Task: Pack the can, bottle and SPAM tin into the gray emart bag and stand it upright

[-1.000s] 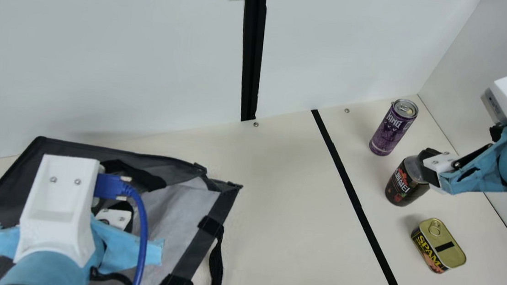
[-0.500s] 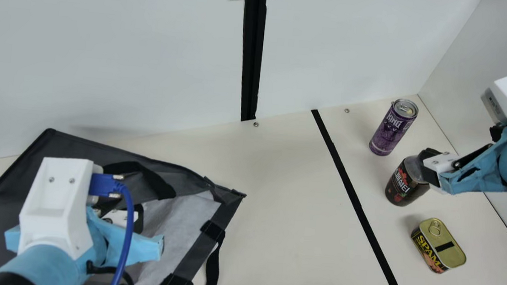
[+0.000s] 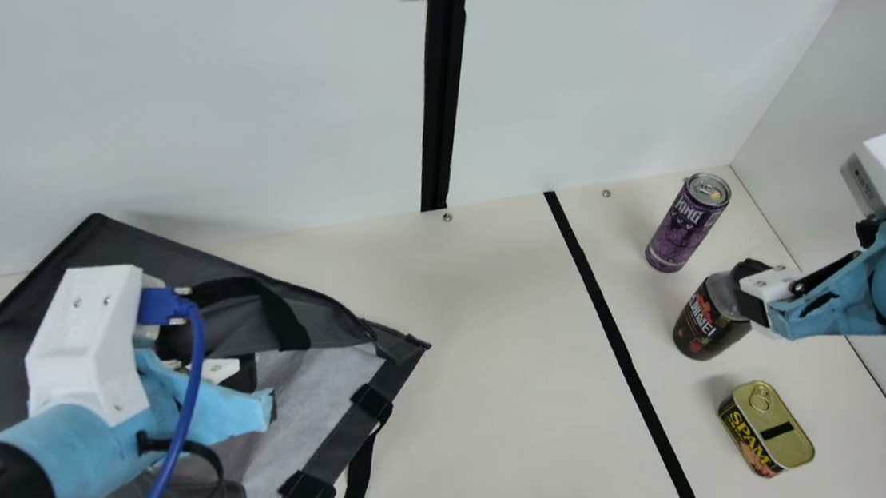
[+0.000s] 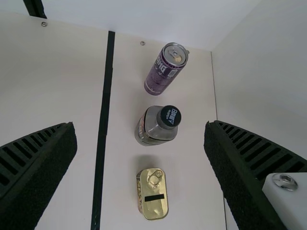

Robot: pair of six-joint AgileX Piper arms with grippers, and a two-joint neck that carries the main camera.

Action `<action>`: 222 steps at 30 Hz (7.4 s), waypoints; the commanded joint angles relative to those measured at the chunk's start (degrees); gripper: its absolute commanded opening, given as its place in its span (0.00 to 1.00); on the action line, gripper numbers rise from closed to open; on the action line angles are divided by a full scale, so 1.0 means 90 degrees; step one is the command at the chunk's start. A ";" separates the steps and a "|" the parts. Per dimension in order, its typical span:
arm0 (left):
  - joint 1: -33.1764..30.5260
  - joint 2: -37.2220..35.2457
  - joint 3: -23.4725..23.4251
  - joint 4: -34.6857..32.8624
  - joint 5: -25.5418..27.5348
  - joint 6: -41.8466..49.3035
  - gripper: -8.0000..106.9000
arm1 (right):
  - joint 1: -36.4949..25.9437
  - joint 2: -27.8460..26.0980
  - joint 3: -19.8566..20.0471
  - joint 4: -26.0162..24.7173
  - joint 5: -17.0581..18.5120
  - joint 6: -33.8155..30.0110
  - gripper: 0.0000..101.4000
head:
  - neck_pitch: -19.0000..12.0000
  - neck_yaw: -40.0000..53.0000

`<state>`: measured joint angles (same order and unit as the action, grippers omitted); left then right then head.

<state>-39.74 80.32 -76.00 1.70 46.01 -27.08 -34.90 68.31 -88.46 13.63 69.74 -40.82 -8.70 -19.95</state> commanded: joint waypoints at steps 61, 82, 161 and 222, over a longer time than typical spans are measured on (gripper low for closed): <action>0.1553 0.0552 -0.0187 -0.2721 -0.0462 0.2058 0.00 | 0.0000 0.0000 0.0000 0.0000 0.0000 0.0000 0.94 | -0.0144 -0.0005; 0.1555 0.0548 -0.0182 -0.2700 -0.0476 0.2058 0.00 | 0.0000 0.0000 0.0000 0.0000 0.0000 0.0000 0.94 | -0.0144 -0.0005; 0.1555 0.0548 -0.0182 -0.2700 -0.0476 0.2058 0.00 | 0.0551 0.2962 -0.2076 -0.1250 0.0018 0.2425 0.94 | -0.0144 -0.0005; 0.1555 0.0548 -0.0182 -0.2700 -0.0476 0.2058 0.00 | 0.0830 0.6600 -0.4498 -0.1022 0.0018 0.2406 0.41 | -0.0144 -0.0005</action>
<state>-25.74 85.26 -77.64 -22.61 41.73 -8.56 -27.42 127.61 -128.88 4.41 69.82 -18.89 -8.70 -19.95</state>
